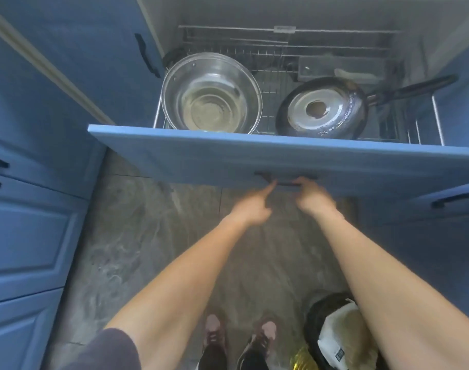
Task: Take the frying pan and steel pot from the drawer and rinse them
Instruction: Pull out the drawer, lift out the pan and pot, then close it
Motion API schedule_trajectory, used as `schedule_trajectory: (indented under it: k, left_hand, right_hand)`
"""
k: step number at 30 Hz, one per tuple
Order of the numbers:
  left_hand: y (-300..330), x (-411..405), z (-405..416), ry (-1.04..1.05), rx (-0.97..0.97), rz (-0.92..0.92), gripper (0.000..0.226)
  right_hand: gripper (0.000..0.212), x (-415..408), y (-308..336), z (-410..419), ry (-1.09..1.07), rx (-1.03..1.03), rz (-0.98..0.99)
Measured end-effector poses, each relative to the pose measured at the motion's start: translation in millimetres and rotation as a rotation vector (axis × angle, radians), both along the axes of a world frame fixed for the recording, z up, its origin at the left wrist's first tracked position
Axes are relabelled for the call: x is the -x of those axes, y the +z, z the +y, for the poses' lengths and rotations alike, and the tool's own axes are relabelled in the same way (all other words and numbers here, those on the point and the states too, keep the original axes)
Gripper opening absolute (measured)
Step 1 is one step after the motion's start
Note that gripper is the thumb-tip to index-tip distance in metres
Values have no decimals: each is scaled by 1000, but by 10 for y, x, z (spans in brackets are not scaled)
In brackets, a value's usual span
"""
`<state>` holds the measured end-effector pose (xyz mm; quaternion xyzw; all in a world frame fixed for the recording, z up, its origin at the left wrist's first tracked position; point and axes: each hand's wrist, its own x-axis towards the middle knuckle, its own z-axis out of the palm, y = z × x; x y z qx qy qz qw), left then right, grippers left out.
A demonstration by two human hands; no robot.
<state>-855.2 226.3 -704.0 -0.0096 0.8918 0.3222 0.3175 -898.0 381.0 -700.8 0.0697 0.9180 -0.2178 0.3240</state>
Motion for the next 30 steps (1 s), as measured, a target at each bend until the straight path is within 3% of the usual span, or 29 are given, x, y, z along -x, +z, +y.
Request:
schedule_trajectory:
  k: [2,3,7,9,14,16,18,23,30]
  left_hand:
    - [312,-335,-74,-66,-37,-34,57]
    - [514,-532,-156,-56,-88,-48,53]
    - [1673,-1066,-714,22,-295,-92,22]
    - [2264,-1011,-1060,84,-336,-82,16]
    - [2926,56,-1937,261,-287,187,14]
    - [2831,625,-2204,306,-228,244,13]
    - [2649,1208,-2408,278,-145,271,11]
    - [1829,2464,-2824,147,36,218,14]
    - [881,3153,-3112,105,146,109,26]
  right_hand:
    - [75,-257,198,-20,62,55,-65]
    - [78,-430,348,-10,35,156,-97]
    - [43,-1114,1224,204,-98,579,-279]
    - [24,-1128,1686,320,-94,693,-334]
    - [21,-309,2539,208,-214,833,-70]
    - [8,134,2574,9,-198,812,-9]
    - [8,576,2444,-189,-165,736,6]
    - [11,1486,1487,-573,-172,587,-89]
    - [22,1926,344,-833,-154,462,-193]
